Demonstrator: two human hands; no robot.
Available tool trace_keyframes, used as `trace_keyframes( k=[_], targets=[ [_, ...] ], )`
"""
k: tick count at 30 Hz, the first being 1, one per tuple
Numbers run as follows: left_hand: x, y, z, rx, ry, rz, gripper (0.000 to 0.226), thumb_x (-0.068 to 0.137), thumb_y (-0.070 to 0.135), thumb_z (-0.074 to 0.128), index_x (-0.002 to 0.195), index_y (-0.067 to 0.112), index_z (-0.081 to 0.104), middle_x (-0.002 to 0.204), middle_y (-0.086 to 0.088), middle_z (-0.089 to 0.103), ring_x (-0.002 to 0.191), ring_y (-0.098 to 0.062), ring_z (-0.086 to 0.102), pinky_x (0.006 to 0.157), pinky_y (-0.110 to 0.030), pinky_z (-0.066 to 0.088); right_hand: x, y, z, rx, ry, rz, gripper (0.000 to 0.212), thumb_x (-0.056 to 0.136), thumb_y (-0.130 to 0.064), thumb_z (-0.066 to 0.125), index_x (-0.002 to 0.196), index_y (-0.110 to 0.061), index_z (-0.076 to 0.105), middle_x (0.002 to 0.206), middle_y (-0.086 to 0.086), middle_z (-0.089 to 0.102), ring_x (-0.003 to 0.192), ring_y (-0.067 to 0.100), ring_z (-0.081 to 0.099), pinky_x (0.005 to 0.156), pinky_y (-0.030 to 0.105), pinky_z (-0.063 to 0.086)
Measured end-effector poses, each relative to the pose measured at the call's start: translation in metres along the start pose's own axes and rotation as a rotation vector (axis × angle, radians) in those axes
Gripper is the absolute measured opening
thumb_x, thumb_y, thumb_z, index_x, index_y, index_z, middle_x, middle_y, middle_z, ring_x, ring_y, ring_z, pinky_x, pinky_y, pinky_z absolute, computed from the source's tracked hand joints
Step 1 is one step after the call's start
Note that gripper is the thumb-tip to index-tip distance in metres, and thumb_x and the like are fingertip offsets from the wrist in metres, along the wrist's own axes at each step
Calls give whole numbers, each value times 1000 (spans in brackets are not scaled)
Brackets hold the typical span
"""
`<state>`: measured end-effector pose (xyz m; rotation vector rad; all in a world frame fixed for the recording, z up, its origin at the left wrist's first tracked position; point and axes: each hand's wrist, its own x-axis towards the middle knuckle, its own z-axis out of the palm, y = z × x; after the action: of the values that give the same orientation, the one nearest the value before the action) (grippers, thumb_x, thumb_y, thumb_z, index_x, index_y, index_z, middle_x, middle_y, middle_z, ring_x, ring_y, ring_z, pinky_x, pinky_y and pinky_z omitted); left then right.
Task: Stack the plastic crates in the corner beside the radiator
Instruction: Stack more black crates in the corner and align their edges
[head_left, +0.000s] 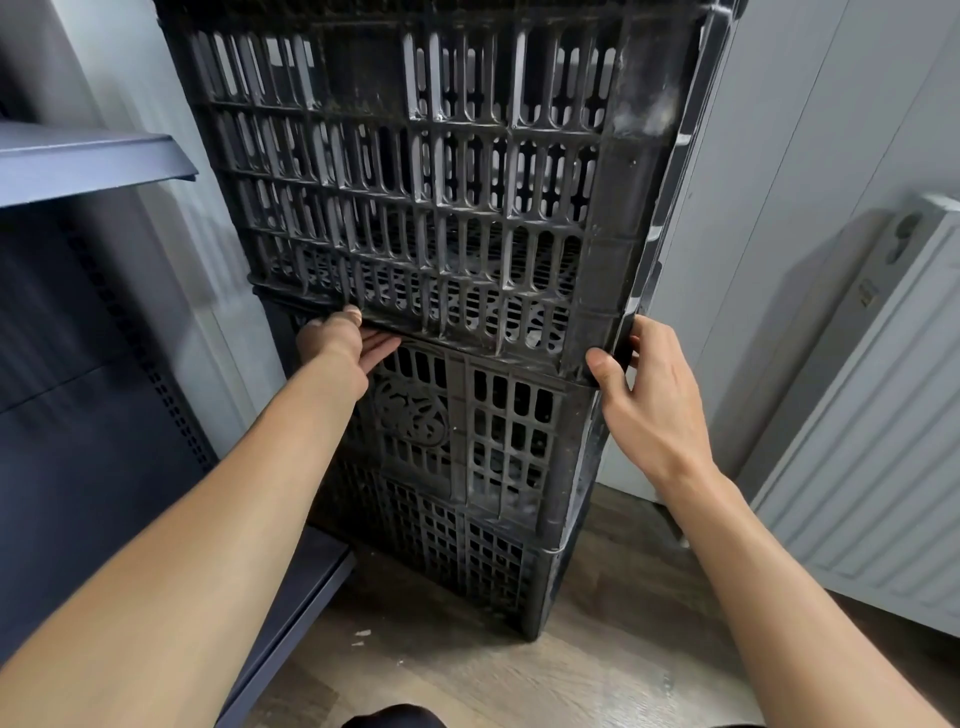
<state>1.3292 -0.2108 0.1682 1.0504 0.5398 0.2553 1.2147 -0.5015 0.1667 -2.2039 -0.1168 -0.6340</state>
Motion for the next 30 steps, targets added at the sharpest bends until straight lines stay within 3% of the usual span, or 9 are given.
trace_keyframes(
  k=[7, 13, 18, 23, 27, 28, 30],
  targets=[
    [-3, 3, -1, -12, -48, -48, 40, 100, 18, 58, 136, 7, 46, 104, -23, 68, 81, -32, 70, 48, -42, 59, 11, -2, 2, 77, 32, -3, 32, 102, -31, 51, 133, -22, 49, 122, -13, 48, 109, 4, 48, 96, 26, 38],
    [-14, 4, 4, -2, -7, -7, 41, 102, 19, 51, 141, 12, 41, 100, -23, 68, 77, -31, 70, 51, -42, 60, 16, 3, 1, 62, 13, -48, 30, 100, -31, 54, 129, -26, 53, 122, -8, 56, 115, 14, 55, 94, 35, 44],
    [-16, 12, 13, 110, 21, -21, 25, 105, 15, 42, 125, 5, 51, 102, -24, 65, 78, -35, 68, 63, -50, 61, 20, 5, 3, 30, -19, -41, 33, 100, -30, 54, 133, -29, 51, 134, -2, 57, 125, 20, 55, 98, 38, 44],
    [-16, 12, 21, 170, 48, -37, 17, 107, 19, 37, 118, 9, 46, 79, -21, 65, 67, -33, 67, 78, -53, 60, 24, 5, 3, 13, -37, -41, 33, 101, -31, 53, 133, -30, 49, 136, -2, 56, 126, 23, 55, 95, 38, 42],
    [-13, 13, 24, 124, 69, -112, 32, 106, 16, 39, 79, 1, 47, 96, -23, 71, 88, -35, 70, 91, -48, 56, 25, 4, 4, 3, -42, -40, 30, 101, -30, 53, 131, -29, 50, 133, -2, 56, 124, 24, 56, 91, 36, 42],
    [-13, 14, 25, 124, 71, -120, 33, 106, 16, 40, 78, 0, 48, 94, -22, 71, 89, -34, 70, 92, -47, 55, 25, 4, 4, 0, -40, -39, 29, 101, -30, 53, 130, -29, 50, 132, -1, 56, 122, 25, 56, 91, 36, 42],
    [-15, 13, 26, 165, 67, -94, 20, 106, 16, 40, 97, 1, 51, 84, -22, 68, 73, -33, 69, 86, -48, 58, 25, 2, 5, -6, -30, -46, 24, 101, -29, 53, 124, -25, 52, 126, 1, 57, 117, 27, 57, 89, 38, 44]
  ],
)
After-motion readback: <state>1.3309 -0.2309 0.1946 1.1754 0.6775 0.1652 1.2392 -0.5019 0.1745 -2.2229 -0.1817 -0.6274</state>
